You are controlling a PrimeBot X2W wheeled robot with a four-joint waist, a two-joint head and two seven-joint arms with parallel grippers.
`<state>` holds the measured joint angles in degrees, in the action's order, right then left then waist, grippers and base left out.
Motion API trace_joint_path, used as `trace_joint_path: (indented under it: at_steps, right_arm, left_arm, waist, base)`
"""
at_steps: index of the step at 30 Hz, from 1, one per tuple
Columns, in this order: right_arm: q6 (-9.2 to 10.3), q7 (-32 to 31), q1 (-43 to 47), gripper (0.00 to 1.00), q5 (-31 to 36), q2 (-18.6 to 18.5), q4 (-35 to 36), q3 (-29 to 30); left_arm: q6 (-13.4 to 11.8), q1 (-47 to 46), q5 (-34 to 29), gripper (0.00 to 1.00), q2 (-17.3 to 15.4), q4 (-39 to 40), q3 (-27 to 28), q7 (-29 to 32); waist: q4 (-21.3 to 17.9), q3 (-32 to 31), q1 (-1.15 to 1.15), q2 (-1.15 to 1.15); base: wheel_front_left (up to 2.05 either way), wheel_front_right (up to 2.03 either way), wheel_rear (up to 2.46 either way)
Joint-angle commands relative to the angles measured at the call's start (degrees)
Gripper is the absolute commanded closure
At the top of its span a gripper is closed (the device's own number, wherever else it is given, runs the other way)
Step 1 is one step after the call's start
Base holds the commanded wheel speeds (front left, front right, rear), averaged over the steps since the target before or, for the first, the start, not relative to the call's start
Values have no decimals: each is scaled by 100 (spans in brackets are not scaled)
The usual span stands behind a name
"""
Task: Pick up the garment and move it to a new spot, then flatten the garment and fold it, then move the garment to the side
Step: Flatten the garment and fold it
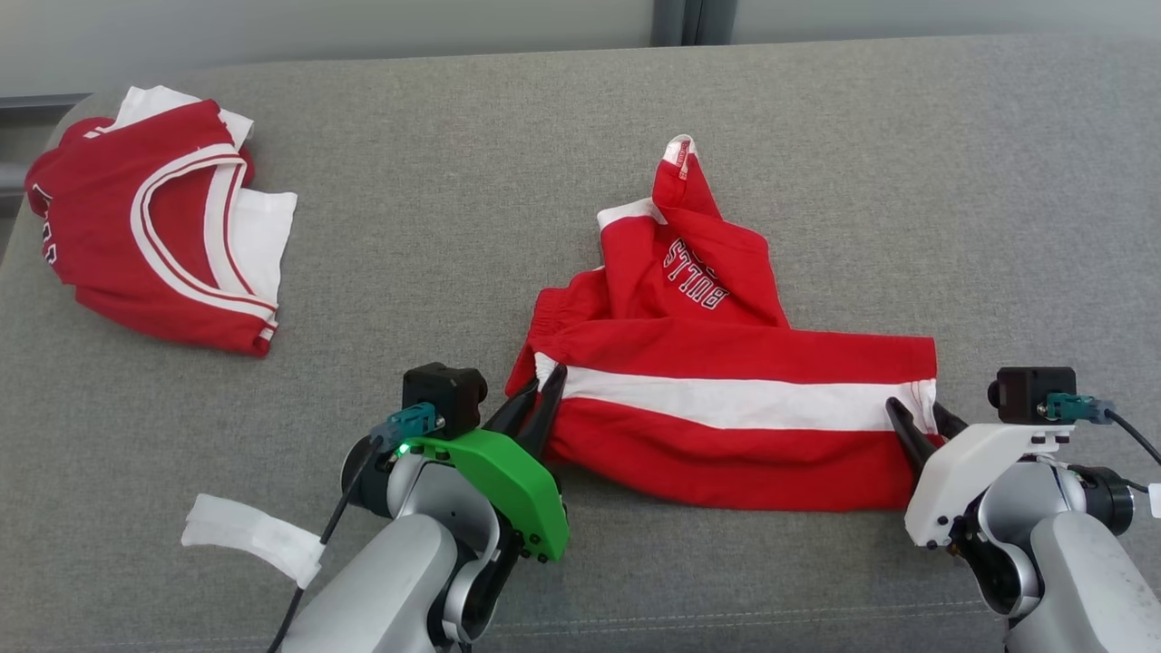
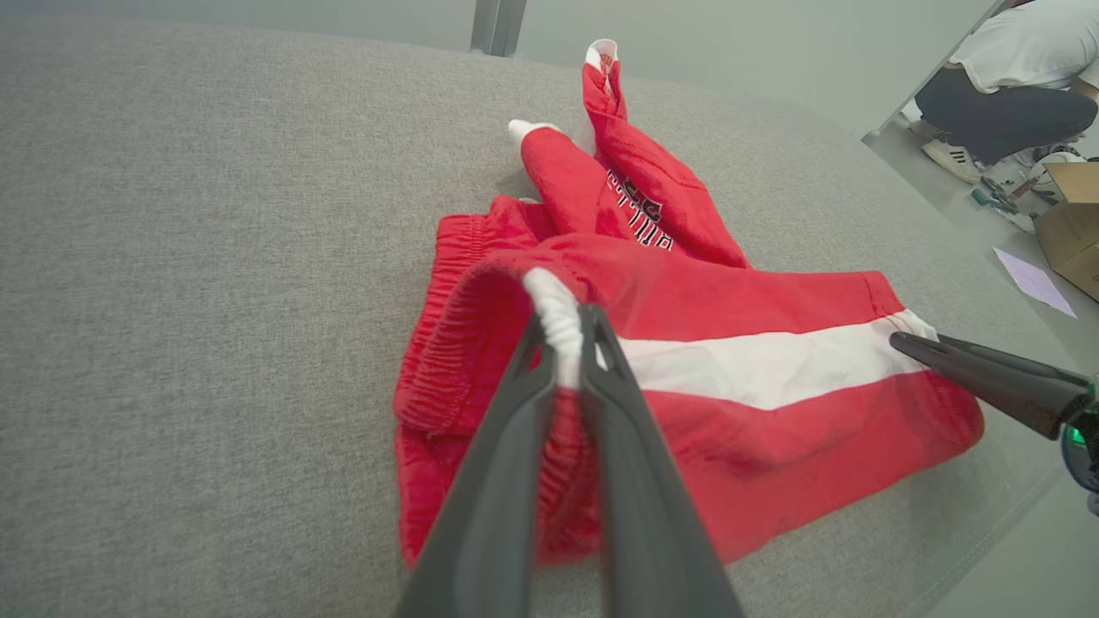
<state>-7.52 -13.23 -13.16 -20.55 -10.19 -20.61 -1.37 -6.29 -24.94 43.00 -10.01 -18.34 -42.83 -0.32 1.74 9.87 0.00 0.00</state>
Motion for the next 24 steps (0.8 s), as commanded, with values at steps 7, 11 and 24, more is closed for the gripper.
trace_joint_path:
  at_steps: [7,11,24]
  right_arm:
    - [6,-106,-172,60,-7,31,-109,20]
    - [6,24,-323,93,60,-21,-270,8]
    - [6,374,-681,100,-949,-201,228,-452]
  left_arm:
    - [-12,-19,39,100,-54,13,7,-16]
    - [-22,-18,70,100,-74,11,49,-61]
    - [290,249,1120,100,-150,550,816,-44]
  waist:
    - [21,21,0,0]
    - [25,17,0,0]
    - [-115,-176,0,0]
  base:
    - [0,0,0]
    - [0,0,0]
    - [0,0,0]
